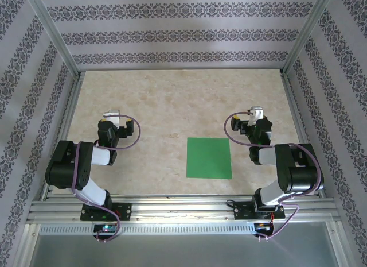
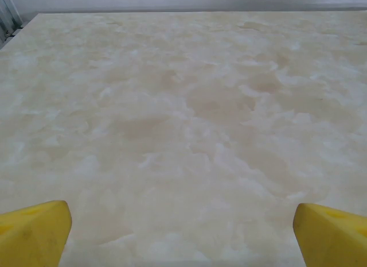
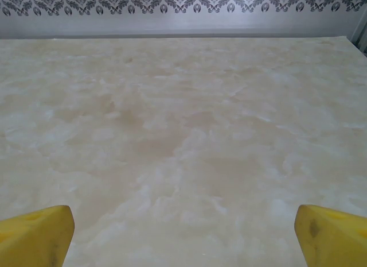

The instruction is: Fold a paper plane with a square sheet of paper (pick it up from the middle)

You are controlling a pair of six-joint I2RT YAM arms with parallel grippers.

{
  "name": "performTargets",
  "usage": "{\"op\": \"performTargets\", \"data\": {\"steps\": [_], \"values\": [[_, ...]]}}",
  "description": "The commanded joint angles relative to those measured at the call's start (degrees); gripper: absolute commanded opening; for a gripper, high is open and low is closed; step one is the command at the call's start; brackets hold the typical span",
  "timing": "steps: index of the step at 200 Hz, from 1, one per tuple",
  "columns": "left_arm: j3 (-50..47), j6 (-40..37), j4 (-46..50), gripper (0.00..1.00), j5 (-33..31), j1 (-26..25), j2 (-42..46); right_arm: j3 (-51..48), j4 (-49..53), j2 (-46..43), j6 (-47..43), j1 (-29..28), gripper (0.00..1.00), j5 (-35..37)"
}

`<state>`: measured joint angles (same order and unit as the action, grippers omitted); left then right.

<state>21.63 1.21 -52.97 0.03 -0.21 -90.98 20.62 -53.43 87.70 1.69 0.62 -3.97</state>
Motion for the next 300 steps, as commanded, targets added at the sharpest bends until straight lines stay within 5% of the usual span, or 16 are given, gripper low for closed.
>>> {"op": "performTargets", "data": {"steps": [1, 163, 197, 267, 284, 300], "values": [[0.8, -1.2, -0.7, 0.99, 0.8, 0.4, -0.1, 0.6, -2.0, 0.2, 0.4, 0.3, 0.98, -1.0], [0.6, -1.3, -1.0, 0.99, 1.3, 0.4, -0.1, 0.6, -2.1, 0.2, 1.0, 0.3, 0.98, 0.9], [-2.4, -1.7, -3.2, 0.99, 2.3, 0.3, 4.2, 3.2, 6.1, -4.1, -0.1, -1.0, 0.98, 2.3], [8.4, 14.5, 33.4, 0.99, -4.5, 0.4, 21.7, 13.6, 44.0, -18.2, 13.9, -0.2, 0.98, 5.4], [10.1, 16.1, 38.7, 0.99, 5.0, 0.6, 23.5, 18.2, 54.5, -19.1, 23.5, 2.0, 0.98, 0.1], [9.4, 23.7, 40.6, 0.99, 11.1, 0.7, 24.3, 17.8, 53.9, -18.9, 25.7, 5.3, 0.98, -20.2]]}}
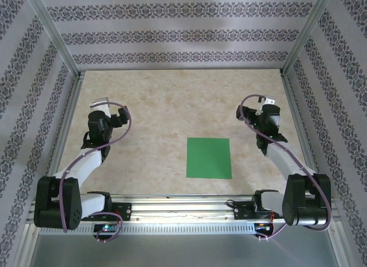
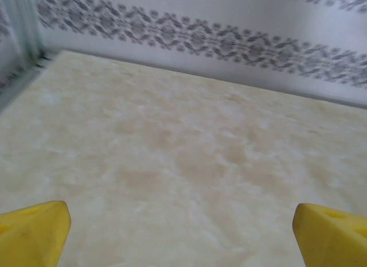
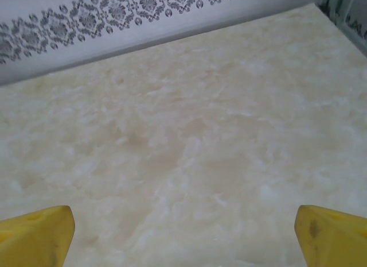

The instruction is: Fold a paper plane with a square sheet of paper (pick it up from the middle)

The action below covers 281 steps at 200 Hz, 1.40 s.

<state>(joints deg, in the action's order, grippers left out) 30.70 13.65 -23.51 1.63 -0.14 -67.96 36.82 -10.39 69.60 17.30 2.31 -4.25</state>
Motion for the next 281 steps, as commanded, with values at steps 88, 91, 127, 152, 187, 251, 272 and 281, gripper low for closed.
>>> {"op": "performTargets", "data": {"steps": [88, 91, 127, 152, 187, 251, 272, 281], "values": [[0.7, 25.3, 10.0, 1.00, 30.6, -6.4, -4.1, -3.4, 19.3, 5.2, 21.8, -14.0, 0.81, -24.4], [1.3, 24.6, 11.8, 1.00, 29.3, -7.8, -4.0, -3.5, 19.5, 5.2, 21.7, -14.7, 0.80, -24.0], [3.7, 21.0, 19.4, 1.00, 21.6, -14.8, -3.8, -4.3, 19.3, 6.2, 24.5, -21.2, 0.74, -18.4], [3.3, 21.5, 19.0, 1.00, 20.6, -15.0, -3.1, -5.2, 16.8, 8.3, 27.0, -22.8, 0.71, -18.1], [4.6, 19.7, 22.2, 1.00, 19.7, -15.0, -2.1, -4.8, 12.6, 11.9, 30.5, -24.4, 0.69, -19.3], [6.2, 18.8, 25.0, 1.00, 19.5, -15.1, -0.3, -0.7, 10.0, 18.8, 39.7, -29.1, 0.66, -11.6], [7.1, 18.6, 25.7, 1.00, 20.4, -15.0, -0.1, 3.0, 9.3, 22.9, 41.0, -31.5, 0.66, -9.9], [7.5, 18.6, 25.8, 1.00, 21.2, -15.0, -0.1, 5.1, 9.3, 25.0, 41.1, -32.6, 0.66, -10.3]]}}
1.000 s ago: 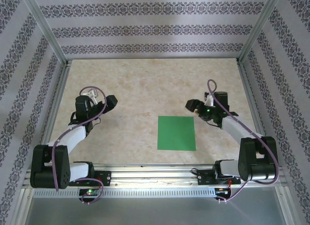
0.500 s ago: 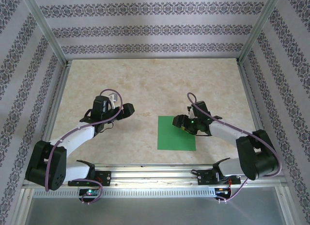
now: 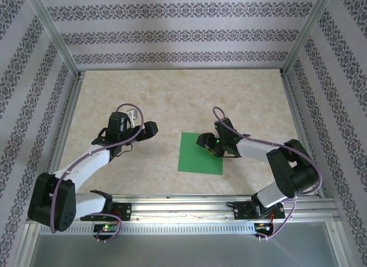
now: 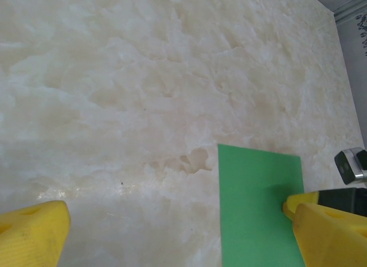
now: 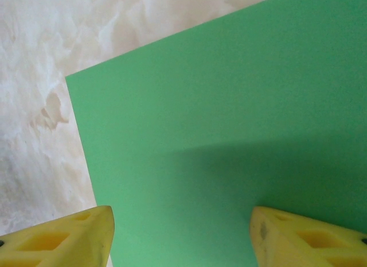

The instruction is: Fold a paper plane with a square sheet of paper (pick it up from the middle)

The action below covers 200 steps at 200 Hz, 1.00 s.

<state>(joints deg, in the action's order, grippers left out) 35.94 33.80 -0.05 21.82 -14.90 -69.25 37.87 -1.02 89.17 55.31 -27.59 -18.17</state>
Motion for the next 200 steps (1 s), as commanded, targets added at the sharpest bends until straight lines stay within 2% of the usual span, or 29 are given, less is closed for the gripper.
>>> {"op": "performTargets", "data": {"steps": [1, 48, 65, 96, 124, 147, 172, 200], "values": [[2.3, -1.5, 2.3, 1.00, 1.0, -0.2, 1.1, 4.2, 0.0, 5.7, 3.1, -2.8, 0.66, 3.5], [4.2, -2.2, 6.1, 1.00, 2.5, -0.4, 0.3, 14.4, -0.4, 15.8, 8.0, -8.6, 0.66, 3.1], [5.8, -2.5, 8.7, 1.00, 3.3, -0.3, -1.0, 16.5, -1.8, 17.7, 11.1, -10.2, 0.66, 3.8], [8.8, -3.8, 13.1, 1.00, 4.2, -1.7, -3.6, 20.7, -3.2, 18.8, 11.0, -11.9, 0.67, 1.5], [12.8, -5.0, 18.3, 0.94, 1.3, -4.5, -6.9, 19.2, -4.6, 12.8, 9.3, -11.0, 0.68, 1.8], [17.7, -6.1, 23.2, 0.87, -2.5, -7.9, -11.1, 15.8, -1.2, 4.9, 6.5, -8.5, 0.69, 5.0], [25.5, -7.4, 30.1, 0.78, -5.5, -12.4, -19.3, 7.9, 1.2, -4.4, 6.3, -4.2, 0.69, 10.2], [36.5, -7.0, 40.7, 0.71, -9.4, -16.7, -30.2, 0.6, 2.3, -12.2, 6.8, 1.0, 0.69, 10.8]]}}
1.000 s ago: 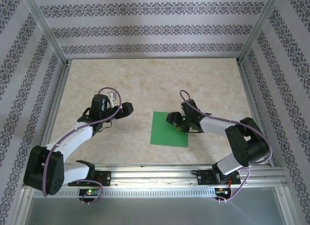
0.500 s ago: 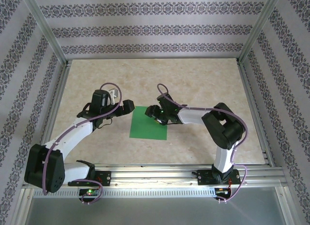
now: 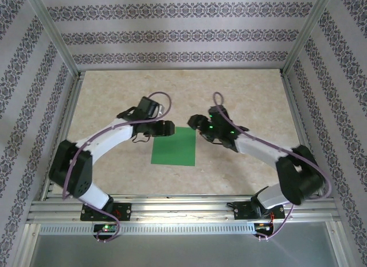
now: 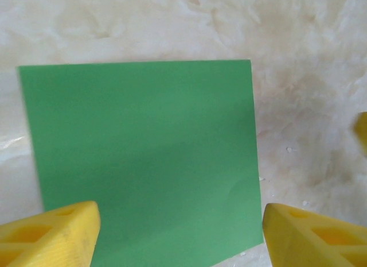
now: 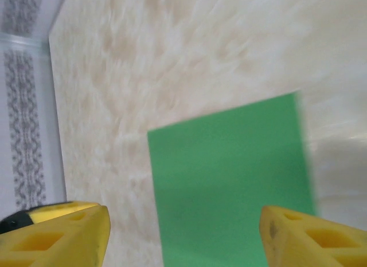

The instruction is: Fold a paper plane with a square sheet of paper (pick it up from the middle)

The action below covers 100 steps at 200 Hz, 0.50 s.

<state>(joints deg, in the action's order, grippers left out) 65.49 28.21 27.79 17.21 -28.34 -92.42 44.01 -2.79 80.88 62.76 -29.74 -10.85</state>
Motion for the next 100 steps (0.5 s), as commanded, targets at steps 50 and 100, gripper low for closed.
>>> {"op": "performTargets", "data": {"steps": [50, 100], "values": [[22.6, 1.4, 26.5, 0.71, -11.8, -8.4, -20.9, -10.8, 6.2, -10.8, -1.3, 7.5, 0.70, 1.3], [27.9, 3.6, 30.1, 0.73, -13.4, -10.0, -26.7, -11.7, 4.7, -10.9, -2.3, 8.0, 0.72, -3.4]]}}
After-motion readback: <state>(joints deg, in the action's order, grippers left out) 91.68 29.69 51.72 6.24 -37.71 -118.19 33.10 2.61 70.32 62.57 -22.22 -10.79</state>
